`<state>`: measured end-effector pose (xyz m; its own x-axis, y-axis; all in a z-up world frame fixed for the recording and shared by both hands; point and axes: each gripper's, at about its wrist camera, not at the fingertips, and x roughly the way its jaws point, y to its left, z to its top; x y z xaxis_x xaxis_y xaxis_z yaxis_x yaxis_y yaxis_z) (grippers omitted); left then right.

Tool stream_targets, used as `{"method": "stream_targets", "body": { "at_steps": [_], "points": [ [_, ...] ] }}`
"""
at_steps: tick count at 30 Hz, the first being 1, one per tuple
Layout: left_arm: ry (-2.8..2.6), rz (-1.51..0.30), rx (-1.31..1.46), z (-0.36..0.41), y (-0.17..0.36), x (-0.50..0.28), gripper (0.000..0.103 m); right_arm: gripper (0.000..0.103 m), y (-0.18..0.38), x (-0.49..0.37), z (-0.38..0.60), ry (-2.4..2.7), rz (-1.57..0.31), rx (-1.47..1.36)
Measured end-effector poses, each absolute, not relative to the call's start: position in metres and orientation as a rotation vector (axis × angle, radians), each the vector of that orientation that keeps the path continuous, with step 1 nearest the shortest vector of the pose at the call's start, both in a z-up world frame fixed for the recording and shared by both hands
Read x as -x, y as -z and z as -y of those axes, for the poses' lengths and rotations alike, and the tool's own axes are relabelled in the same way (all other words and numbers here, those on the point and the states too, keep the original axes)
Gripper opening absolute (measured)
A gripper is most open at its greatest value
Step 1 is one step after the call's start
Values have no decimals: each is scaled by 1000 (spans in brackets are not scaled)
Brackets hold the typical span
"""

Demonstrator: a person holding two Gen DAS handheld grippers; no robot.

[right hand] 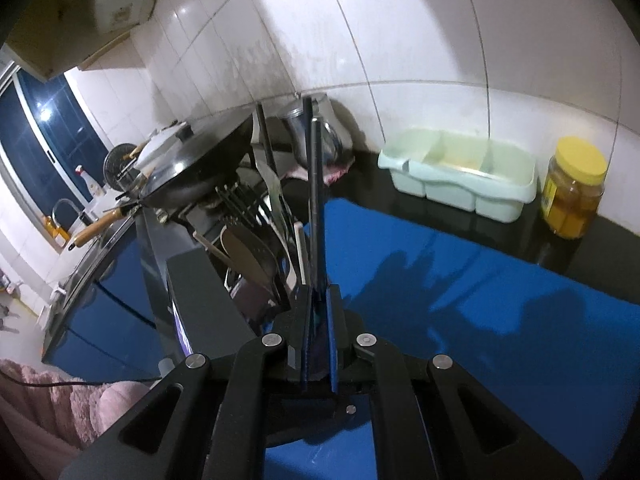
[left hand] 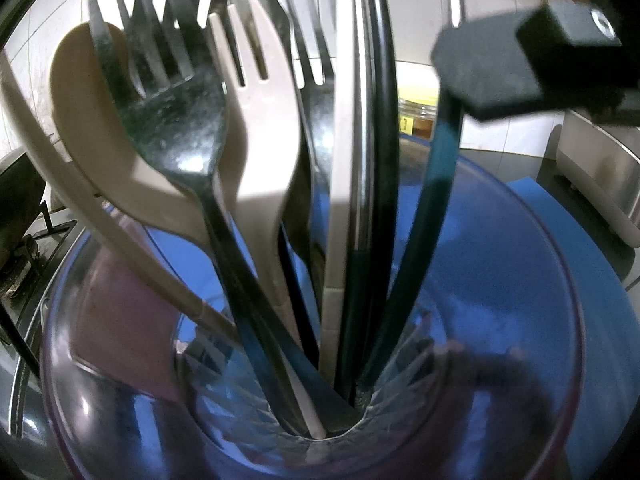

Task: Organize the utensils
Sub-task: 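Lower the metal rod into the glass cup with the right gripper, then open the right gripper to release the rod and withdraw it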

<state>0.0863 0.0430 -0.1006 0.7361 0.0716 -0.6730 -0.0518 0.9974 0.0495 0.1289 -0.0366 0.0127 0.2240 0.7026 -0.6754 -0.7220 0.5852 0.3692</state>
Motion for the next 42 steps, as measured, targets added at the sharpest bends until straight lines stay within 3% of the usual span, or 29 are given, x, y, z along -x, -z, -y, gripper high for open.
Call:
{"method": "stream_targets", "body": {
  "at_steps": [5,16,35,37,42],
  "points": [
    [-67,-740,-27,-43,100,-86,80,8,-9,-134,37,-986,-957,-3],
    [-67,-740,-27,-44,100,-86,80,25,-10,-139,42,-966,-972,-33],
    [-68,-740,-27,-43,100,-86,80,26,-13,-139,45,-962,-959,-49],
    [-68,-740,-27,-44,99,-86,80,32,-13,-140,48,-957,-957,-53],
    [-68,-740,-27,-43,99,-86,80,34,-14,-141,57,-940,-946,-69]
  ]
}}
